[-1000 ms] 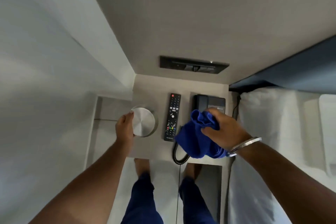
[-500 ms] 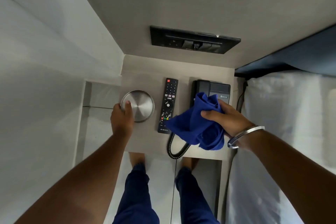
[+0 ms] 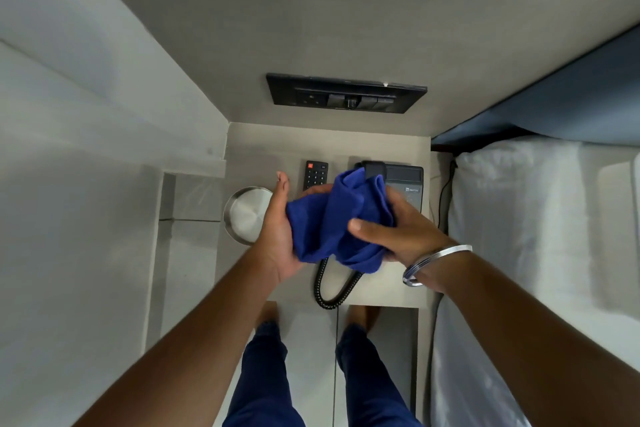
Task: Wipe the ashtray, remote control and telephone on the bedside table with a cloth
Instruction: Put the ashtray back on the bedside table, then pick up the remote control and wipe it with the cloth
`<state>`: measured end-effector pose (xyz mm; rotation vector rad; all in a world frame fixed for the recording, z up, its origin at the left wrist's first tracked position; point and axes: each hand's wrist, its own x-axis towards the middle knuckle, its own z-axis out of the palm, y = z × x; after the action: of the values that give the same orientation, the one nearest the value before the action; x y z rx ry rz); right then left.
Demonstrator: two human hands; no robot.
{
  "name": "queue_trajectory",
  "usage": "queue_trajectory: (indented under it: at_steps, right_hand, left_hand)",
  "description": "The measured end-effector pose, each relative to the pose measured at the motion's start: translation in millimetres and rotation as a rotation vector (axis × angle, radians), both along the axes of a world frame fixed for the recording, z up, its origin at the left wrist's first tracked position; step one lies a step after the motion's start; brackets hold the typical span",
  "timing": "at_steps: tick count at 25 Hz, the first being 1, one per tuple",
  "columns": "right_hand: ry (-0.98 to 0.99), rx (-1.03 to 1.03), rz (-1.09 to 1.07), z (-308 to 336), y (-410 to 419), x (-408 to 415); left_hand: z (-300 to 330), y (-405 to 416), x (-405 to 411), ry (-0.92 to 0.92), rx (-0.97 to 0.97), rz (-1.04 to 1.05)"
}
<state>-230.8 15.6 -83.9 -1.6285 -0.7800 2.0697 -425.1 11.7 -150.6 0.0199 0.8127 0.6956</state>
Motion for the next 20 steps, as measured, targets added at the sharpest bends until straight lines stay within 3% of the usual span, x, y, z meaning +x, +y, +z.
queue_trajectory:
  at_steps: [2,4,6,7,9,11,12,15,18,20]
  right_hand:
    - [-0.260,0.130,0.124,0,-1,-2]
    - [-0.445,0.185,0.090,1,-3,3]
    - [-0.270,0.093,-0.186,4,-8,13]
    - [-0.133,0.013,-0.347,6,-11,19]
    - [0.042,-0.090,-0.557,10,-19,32]
    - [0.092,-0.165,-0.660,10,-27,43]
    - [0.108,-0.205,-0.708,10,-30,47]
    - [0.129,-0.246,-0.816,17,-39,58]
    - [0.110,-0.144,-0.843,38,-48,63]
    - [0.074,-0.034,-0.807,68,-50,66]
  left_hand:
    - [-9,-3,2,-0.023,-0.078,0.071]
    - [-23,-6,2,-0.015,-0.163,0.171]
    - [-38,-3,1,0.162,-0.196,0.244]
    - [-47,3,2,0.360,-0.141,0.240]
    - [-60,25,5,0.946,0.099,0.091]
    - [-77,53,13,1.404,0.332,-0.277]
    - [-83,66,21,1.501,0.341,-0.475]
    - [-106,84,43,1.565,0.228,-0.767]
    - [-109,78,58,1.484,0.288,-0.737]
    - [-81,73,61,1.328,0.341,-0.568]
